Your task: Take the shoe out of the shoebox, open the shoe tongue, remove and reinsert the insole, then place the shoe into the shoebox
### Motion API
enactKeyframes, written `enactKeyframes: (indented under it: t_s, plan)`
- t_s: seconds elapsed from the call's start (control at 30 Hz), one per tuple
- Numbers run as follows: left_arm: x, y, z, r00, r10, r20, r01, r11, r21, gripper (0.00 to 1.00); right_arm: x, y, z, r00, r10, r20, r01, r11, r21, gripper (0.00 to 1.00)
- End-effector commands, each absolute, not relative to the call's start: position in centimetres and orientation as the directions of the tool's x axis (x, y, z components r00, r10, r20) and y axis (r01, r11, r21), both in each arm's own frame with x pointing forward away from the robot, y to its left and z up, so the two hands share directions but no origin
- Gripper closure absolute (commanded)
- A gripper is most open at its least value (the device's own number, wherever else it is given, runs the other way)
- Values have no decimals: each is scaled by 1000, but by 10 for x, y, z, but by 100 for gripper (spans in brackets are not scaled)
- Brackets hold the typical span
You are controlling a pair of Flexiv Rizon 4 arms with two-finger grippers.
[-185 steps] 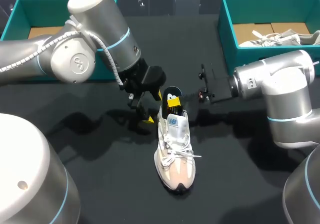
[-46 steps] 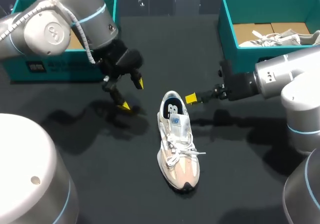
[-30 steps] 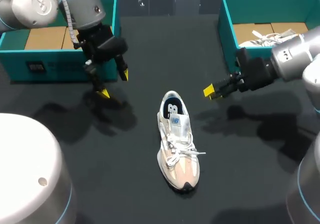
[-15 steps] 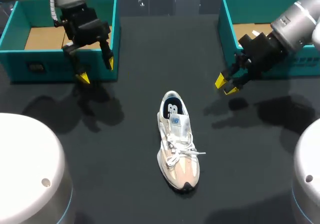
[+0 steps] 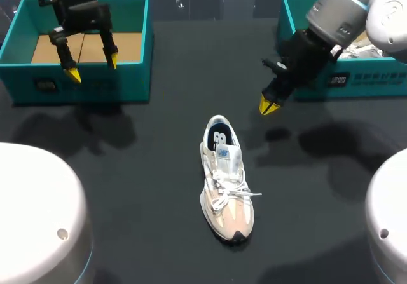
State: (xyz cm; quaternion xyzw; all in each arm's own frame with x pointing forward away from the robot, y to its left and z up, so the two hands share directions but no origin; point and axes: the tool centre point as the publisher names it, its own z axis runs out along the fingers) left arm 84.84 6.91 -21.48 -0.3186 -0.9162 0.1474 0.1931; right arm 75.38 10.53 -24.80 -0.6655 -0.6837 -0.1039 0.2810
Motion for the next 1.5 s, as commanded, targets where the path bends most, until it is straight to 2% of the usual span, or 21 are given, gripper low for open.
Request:
enactKeyframes:
  t_s: [0.03, 0.4, 0.7, 0.83, 1.3, 1.5]
  plan:
    - [858, 67, -208, -710, 644, 284, 525, 754, -395, 0, 735, 118, -234, 32, 904, 427, 998, -6, -63, 100]
    - [858, 67, -208, -710, 644, 284, 525, 754, -395, 0, 735, 118, -234, 32, 904, 427, 998, -6, -63, 100]
    - [884, 89, -197, -624, 739, 254, 654, 672, -348, 0, 734, 175, -238, 72, 967, 246, 997, -80, 21, 100]
    - [897, 101, -190, -602, 763, 235, 695, 646, -317, 0, 733, 184, -241, 82, 988, 131, 989, -97, 109, 100]
    - [899, 105, -188, -586, 779, 221, 714, 626, -313, 0, 732, 185, -243, 79, 988, 130, 988, -95, 122, 100]
    - [906, 112, -186, -569, 794, 217, 734, 608, -303, 0, 736, 193, -260, 53, 995, 82, 976, -69, 204, 100]
